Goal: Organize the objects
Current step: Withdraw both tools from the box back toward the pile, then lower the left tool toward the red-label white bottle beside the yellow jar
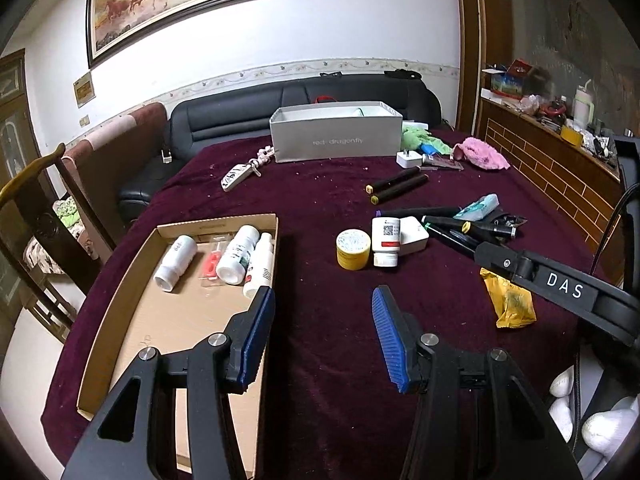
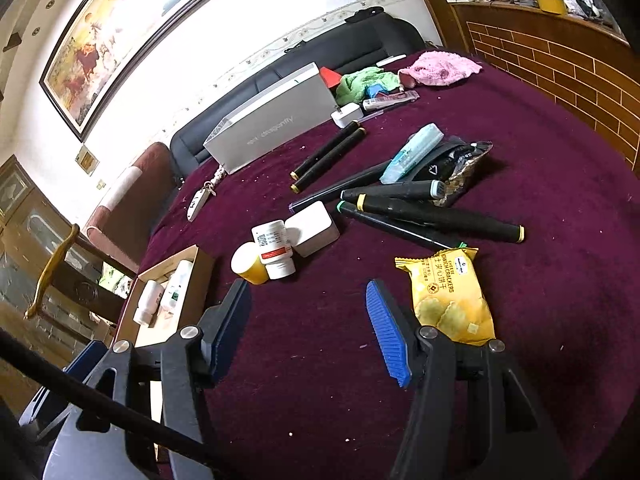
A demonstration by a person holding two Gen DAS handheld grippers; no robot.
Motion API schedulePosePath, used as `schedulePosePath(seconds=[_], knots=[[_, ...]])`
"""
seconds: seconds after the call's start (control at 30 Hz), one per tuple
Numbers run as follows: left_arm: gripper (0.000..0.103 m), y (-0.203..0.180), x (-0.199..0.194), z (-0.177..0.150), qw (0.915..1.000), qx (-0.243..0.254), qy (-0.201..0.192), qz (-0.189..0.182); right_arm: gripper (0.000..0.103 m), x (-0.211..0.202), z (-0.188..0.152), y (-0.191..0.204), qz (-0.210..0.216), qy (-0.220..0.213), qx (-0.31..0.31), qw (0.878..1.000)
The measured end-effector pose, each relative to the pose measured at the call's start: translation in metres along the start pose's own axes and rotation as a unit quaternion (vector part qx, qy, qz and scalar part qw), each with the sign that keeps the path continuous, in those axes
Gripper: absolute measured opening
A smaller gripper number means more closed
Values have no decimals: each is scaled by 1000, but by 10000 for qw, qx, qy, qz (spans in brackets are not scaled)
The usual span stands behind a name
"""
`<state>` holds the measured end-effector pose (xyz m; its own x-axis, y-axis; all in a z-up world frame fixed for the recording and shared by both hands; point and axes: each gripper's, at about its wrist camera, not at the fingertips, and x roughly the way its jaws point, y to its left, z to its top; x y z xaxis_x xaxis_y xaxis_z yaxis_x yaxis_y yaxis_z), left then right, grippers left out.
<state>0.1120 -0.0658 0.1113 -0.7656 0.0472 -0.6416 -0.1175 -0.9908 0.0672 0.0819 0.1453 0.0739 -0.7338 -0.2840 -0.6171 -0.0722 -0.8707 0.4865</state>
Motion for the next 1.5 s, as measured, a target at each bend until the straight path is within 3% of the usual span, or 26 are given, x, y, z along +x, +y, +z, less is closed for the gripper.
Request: schedulePosePath(seconds=[0.3, 0.7, 0.8, 0.9, 1.07, 1.17, 1.27, 1.33, 1.43, 1.5], knots=[[45, -13, 25, -3, 9993, 46, 353, -149, 60, -3, 12, -32, -84, -78, 238, 9997], [45, -11, 76, -8, 9937, -291, 955, -510, 60, 1, 59, -106, -514, -555, 667, 9949], [45, 1, 83, 10, 9932, -499, 874, -584, 60, 7, 57, -124, -447, -555, 886, 9935], [45, 9, 99, 37, 9943, -631, 750, -412, 60, 17, 58, -136, -287, -276, 1142, 9927], [45, -7, 151, 76, 9934, -525, 929, -412, 62, 20, 58, -135, -192, -153, 1093, 9937], [45, -15, 188, 91, 9908, -713, 1073, -418, 62, 22, 56, -134, -168, -72, 1057, 9942], [45, -24, 224, 92, 9882, -494, 1444, -120, 62, 21, 55, -137, -198, -78, 1084, 9939], [45, -33, 232, 81, 9824, -372, 1787, -394, 62, 20, 54, -138, -231, -88, 1093, 9937], [45, -49, 204, 79, 9875, 137, 1499, -464, 63, 24, 54, -136, -219, -8, 1083, 9939], [45, -61, 191, 73, 9811, 553, 1717, -699, 63, 26, 54, -135, -229, 39, 1045, 9943]])
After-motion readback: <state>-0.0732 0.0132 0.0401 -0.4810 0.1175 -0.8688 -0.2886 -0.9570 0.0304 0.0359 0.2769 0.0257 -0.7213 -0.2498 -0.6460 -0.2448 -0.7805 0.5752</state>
